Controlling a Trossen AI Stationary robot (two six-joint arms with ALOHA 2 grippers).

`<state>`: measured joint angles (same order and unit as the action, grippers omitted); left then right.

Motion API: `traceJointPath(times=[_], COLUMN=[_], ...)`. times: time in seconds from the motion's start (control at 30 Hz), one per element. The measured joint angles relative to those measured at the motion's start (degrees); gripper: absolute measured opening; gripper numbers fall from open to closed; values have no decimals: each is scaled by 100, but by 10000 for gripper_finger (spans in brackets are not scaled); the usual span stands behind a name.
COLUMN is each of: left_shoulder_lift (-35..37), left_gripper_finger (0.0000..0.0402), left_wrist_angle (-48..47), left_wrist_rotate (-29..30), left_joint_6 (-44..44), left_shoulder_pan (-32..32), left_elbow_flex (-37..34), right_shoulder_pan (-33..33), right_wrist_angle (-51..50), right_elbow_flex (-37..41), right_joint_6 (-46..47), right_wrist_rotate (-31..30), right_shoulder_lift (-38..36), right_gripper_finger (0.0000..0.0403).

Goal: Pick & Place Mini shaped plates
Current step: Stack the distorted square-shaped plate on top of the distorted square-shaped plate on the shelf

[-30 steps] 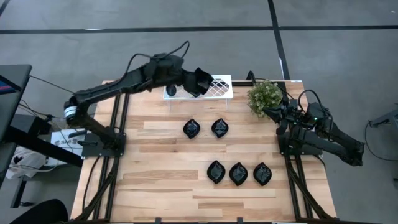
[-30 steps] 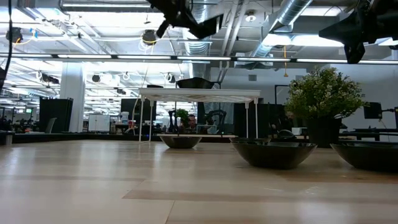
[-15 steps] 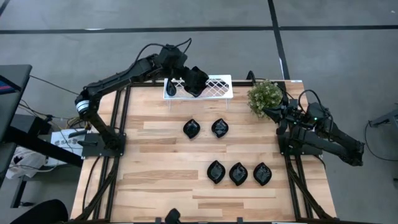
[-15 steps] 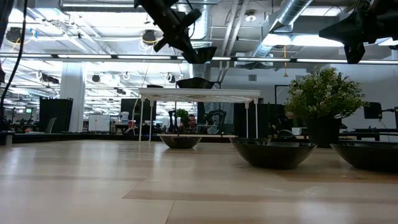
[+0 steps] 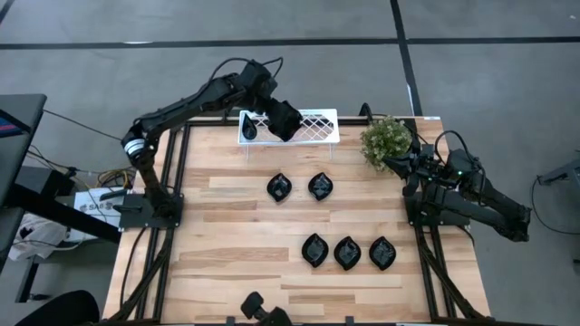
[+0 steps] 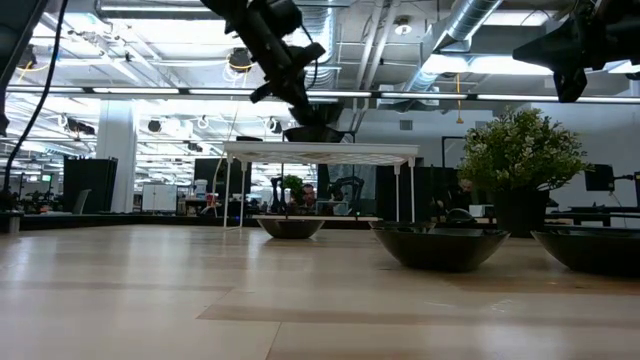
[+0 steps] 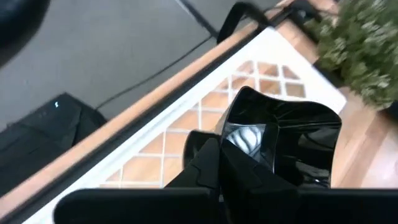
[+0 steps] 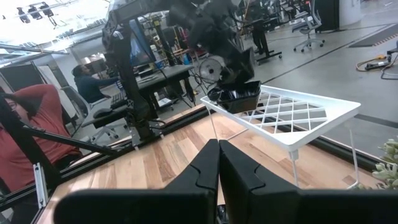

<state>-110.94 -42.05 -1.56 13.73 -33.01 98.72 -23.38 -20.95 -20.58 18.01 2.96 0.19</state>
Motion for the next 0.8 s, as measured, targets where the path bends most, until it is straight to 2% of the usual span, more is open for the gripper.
traceJointPath(times=[0.47,0.8], left_shoulder_lift=[-78,-74], left_gripper_finger=[3,3], left_wrist_angle=[-132,-194], left_wrist_rotate=[-88,-25], left_joint_6=[49,474], left_shoulder_pan=[-38,-5], left_elbow_flex=[-1,-12], right_shoulder_pan=[0,0], right_wrist_angle=[0,-2], right_elbow_flex=[0,-1], right_joint_6=[-2,1], right_wrist_rotate=[0,0], right_shoulder_lift=[0,2], right_gripper_finger=[6,6])
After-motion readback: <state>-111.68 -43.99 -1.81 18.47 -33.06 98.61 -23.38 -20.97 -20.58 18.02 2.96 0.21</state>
